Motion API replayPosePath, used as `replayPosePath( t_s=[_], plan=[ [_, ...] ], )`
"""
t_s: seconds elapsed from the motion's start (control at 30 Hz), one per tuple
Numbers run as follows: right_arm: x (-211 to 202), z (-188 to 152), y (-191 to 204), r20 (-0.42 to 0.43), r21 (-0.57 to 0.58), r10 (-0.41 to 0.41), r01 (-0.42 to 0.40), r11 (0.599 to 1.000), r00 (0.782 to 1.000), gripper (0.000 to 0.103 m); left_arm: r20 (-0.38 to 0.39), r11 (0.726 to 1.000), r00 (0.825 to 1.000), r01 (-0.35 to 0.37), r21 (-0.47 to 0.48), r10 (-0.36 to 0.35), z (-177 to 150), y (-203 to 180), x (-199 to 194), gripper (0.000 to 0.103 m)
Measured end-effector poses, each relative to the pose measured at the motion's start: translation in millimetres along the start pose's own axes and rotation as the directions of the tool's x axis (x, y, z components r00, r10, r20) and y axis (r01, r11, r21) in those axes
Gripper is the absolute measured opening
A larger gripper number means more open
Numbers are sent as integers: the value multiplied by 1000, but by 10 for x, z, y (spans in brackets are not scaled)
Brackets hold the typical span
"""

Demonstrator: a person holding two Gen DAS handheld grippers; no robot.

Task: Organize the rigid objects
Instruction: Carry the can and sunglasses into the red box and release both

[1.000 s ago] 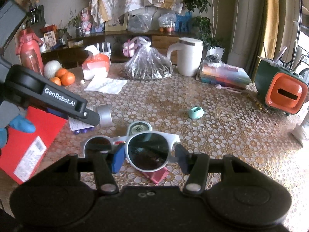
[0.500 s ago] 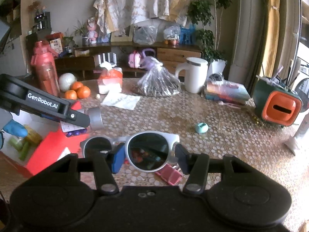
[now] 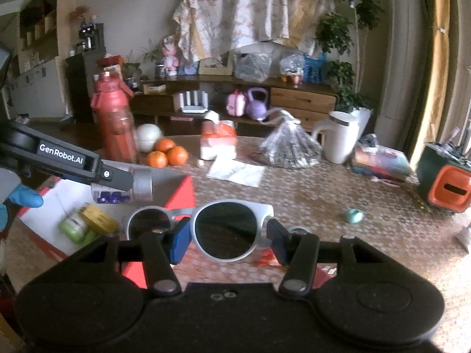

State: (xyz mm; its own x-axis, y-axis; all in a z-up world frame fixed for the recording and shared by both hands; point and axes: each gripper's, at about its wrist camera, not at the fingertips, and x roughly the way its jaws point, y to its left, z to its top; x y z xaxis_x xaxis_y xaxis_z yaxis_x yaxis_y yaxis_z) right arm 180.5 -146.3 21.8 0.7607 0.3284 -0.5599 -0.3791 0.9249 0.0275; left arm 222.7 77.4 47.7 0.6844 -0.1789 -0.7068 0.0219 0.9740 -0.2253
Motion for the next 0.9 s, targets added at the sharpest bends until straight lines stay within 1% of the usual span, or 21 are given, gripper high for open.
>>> replayPosePath(
  t_s=[0.03, 0.17, 0.3, 0.4, 0.5, 0.63, 0.8, 0.9],
  plan=[
    [10, 9, 61, 1, -5, 6, -6, 1000, 1000, 55, -3, 1000, 1000, 2, -9, -2, 3, 83, -29, 39],
    [112, 39, 335, -8, -22, 36, -36, 999, 999, 55, -3, 999, 1000, -18, -35, 18, -13, 340, -75, 39],
    [306, 78, 593, -35, -45, 66, -67, 997, 997, 55, -23, 996, 998, -57, -64, 56, -68, 587, 14, 39],
    [444, 84, 779, -69, -68, 110, -115, 991, 992, 55, -36, 993, 996, -84, -88, 81, -111, 763, 70, 39],
    [637, 53, 997, -111, -126, 108, -122, 985, 988, 55, -46, 989, 993, -111, -101, 107, -162, 930, 100, 39],
    [886, -1, 1193, -161, -150, 108, -132, 980, 981, 55, -65, 984, 989, -140, -115, 133, -216, 1104, 159, 39],
    [1101, -79, 1342, -211, -160, 108, -143, 977, 971, 55, -90, 981, 984, -163, -110, 153, -287, 1191, 232, 38],
    [1185, -117, 1412, -230, -180, 103, -146, 973, 968, 55, -96, 981, 983, -164, -106, 154, -316, 1218, 268, 38]
  ],
)
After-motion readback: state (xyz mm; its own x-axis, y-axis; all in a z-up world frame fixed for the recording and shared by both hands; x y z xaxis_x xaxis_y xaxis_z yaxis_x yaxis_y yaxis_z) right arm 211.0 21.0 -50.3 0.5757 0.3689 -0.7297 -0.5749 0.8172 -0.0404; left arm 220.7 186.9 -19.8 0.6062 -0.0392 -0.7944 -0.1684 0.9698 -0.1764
